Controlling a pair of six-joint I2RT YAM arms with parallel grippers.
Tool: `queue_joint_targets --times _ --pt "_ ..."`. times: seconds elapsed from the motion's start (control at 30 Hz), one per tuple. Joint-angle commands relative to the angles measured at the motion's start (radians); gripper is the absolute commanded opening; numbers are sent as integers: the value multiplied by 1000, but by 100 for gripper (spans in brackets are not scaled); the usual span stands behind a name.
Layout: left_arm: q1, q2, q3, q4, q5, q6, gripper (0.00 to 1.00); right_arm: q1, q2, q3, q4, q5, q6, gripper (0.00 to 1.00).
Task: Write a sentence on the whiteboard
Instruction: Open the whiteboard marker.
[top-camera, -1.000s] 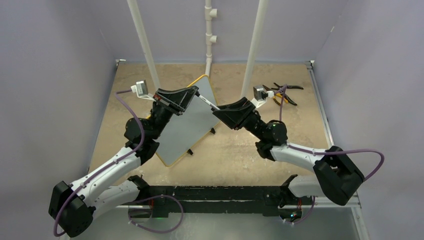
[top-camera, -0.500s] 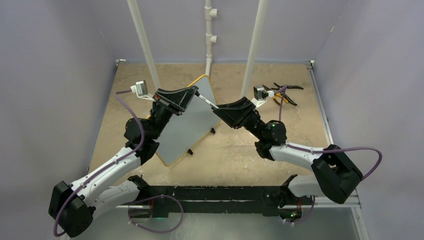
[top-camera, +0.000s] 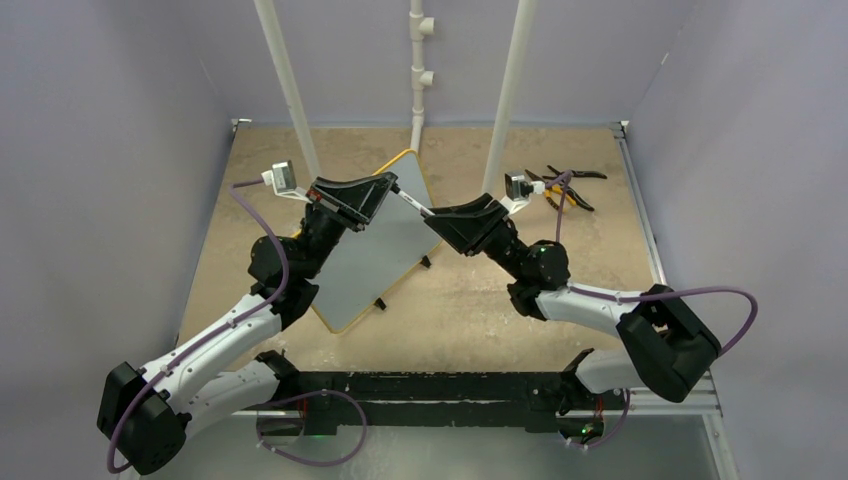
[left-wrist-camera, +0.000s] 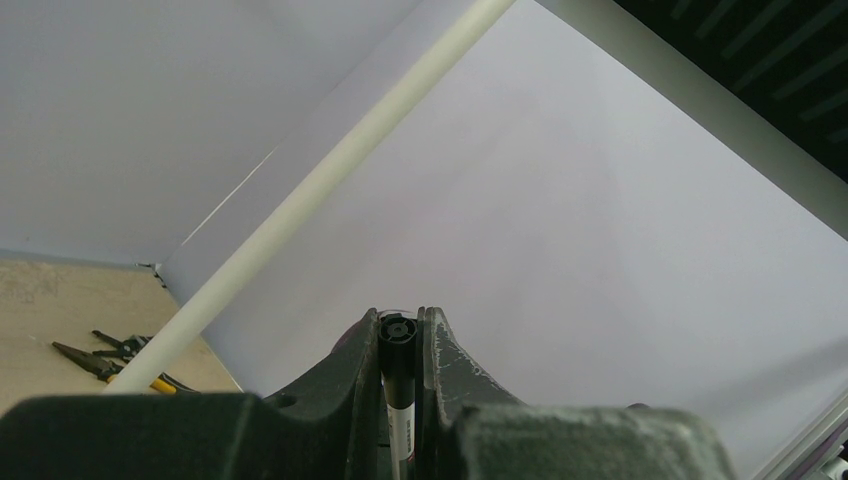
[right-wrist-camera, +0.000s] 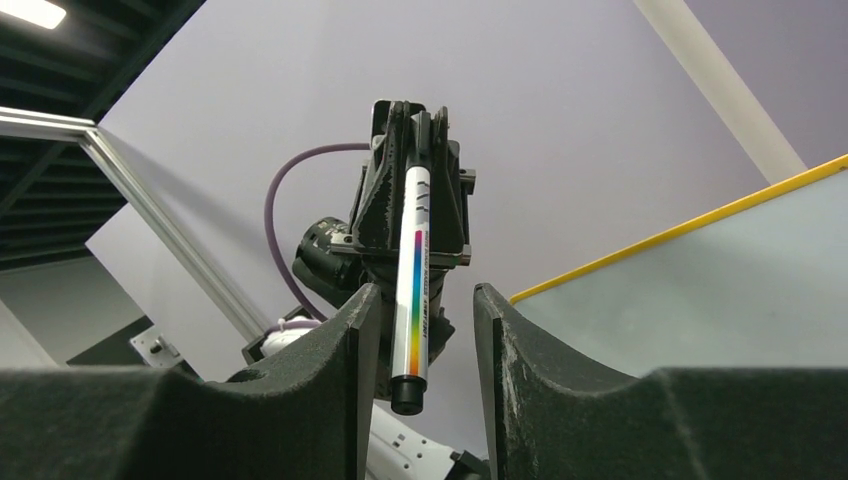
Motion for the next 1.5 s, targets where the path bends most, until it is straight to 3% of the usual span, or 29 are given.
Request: queue_joint_targets --times 0.0,0.1,0.47,0.7,1.2,1.47 --pt "4 -12 -11 37 16 10 0 5 -4 19 127 27 -3 42" --pt "3 -11 -12 38 16 9 0 5 -5 22 125 27 -5 38" --pt "4 -9 -13 43 13 10 0 5 -8 27 115 27 -11 0" --pt "4 -41 -10 41 -29 40 0 5 -53 -16 98 64 -50 0" --pt "5 -126 0 76 -277 104 0 5 -264 -64 -226 115 -207 0" --pt "5 -125 -32 175 -336 92 0 5 -305 -90 -250 129 -207 0"
